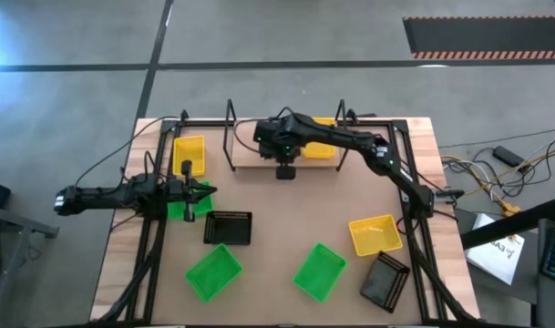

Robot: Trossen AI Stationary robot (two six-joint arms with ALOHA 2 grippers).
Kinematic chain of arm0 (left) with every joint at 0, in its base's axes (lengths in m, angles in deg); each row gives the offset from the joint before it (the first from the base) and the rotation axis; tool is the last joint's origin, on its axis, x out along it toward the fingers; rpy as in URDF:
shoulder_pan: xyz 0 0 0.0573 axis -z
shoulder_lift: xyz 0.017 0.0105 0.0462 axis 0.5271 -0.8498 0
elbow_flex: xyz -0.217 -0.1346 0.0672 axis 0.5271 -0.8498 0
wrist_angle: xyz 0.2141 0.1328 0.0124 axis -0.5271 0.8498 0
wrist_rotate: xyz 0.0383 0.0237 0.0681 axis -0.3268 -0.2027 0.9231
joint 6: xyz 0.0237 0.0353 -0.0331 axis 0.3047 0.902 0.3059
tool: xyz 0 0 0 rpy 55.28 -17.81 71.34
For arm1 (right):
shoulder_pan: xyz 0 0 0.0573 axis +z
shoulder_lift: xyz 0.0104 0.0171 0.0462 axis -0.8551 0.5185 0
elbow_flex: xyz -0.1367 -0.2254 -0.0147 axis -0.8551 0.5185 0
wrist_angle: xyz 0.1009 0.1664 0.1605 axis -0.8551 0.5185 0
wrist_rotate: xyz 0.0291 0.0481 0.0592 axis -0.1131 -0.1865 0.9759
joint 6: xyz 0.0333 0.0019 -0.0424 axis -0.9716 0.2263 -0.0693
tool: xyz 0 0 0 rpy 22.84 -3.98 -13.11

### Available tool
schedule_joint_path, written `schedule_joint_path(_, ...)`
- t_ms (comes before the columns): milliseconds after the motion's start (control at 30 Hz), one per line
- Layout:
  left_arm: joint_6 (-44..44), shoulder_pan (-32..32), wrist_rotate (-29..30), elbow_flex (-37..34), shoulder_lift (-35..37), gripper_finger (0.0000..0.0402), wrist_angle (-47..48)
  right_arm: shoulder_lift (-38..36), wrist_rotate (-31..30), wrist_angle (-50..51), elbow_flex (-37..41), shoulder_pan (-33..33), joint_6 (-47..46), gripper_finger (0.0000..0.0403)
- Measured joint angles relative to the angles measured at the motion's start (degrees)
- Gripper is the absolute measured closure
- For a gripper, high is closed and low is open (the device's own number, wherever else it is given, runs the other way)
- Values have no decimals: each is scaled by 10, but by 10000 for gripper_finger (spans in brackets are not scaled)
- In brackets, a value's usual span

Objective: Stack baskets on shelf by color
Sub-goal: Put the top right black basket on the shelf

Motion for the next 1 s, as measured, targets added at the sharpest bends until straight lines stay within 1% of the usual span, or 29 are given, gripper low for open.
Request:
schedule_joint_path(133, 0, 0, 0, 0, 0, 402, 0, 21, -5, -9, 0, -2, 18, 394)
schedule_joint_path(233, 0, 0, 0, 0, 0, 402, 0, 32, -18, -8, 0, -7, 15, 394)
schedule_joint_path(467, 0, 0, 0, 0, 0, 402, 0, 51, -19, -7, 0, -17, -2, 394)
schedule_joint_path(833, 0, 0, 0, 0, 0, 402, 0, 54, -19, -16, 0, -24, -8, 394)
schedule_joint_path(1000, 0, 0, 0, 0, 0, 402, 0, 54, -25, -23, 0, -24, 4, 393)
